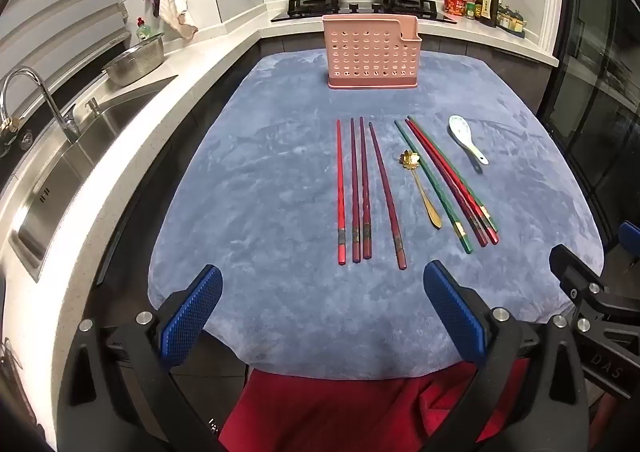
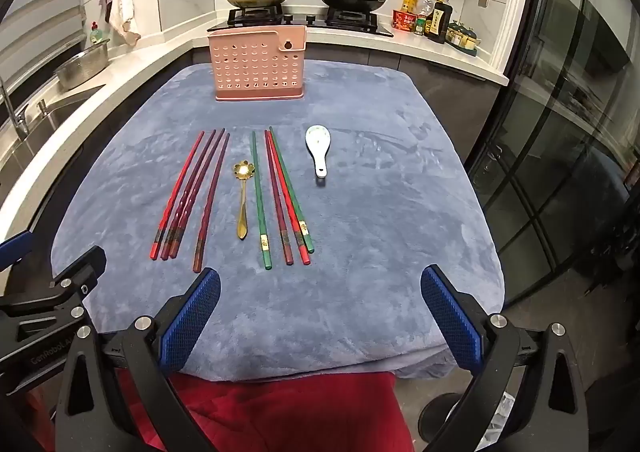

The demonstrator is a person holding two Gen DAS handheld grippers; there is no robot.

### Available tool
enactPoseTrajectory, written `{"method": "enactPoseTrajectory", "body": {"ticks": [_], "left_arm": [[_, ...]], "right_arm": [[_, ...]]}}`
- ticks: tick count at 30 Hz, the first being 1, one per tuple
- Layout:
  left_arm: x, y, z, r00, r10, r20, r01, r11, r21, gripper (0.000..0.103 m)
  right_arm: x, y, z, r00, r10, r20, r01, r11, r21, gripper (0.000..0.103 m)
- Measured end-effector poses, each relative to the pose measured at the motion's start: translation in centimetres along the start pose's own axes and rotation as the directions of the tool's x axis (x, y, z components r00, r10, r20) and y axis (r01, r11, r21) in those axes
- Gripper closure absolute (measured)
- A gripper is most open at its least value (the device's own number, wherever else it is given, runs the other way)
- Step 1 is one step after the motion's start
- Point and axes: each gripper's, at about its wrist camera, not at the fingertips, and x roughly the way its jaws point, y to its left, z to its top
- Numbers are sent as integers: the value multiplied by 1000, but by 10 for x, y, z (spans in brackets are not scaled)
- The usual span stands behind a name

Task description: Organize utensils

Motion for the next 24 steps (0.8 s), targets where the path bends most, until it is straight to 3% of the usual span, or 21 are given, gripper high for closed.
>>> {"method": "enactPoseTrajectory", "body": {"ticks": [24], "left_arm": [[1, -6, -4, 1000, -1, -4, 1, 1000, 15, 7]], "right_arm": [[0, -1, -1, 1000, 9, -2, -9, 1000, 6, 6]]}}
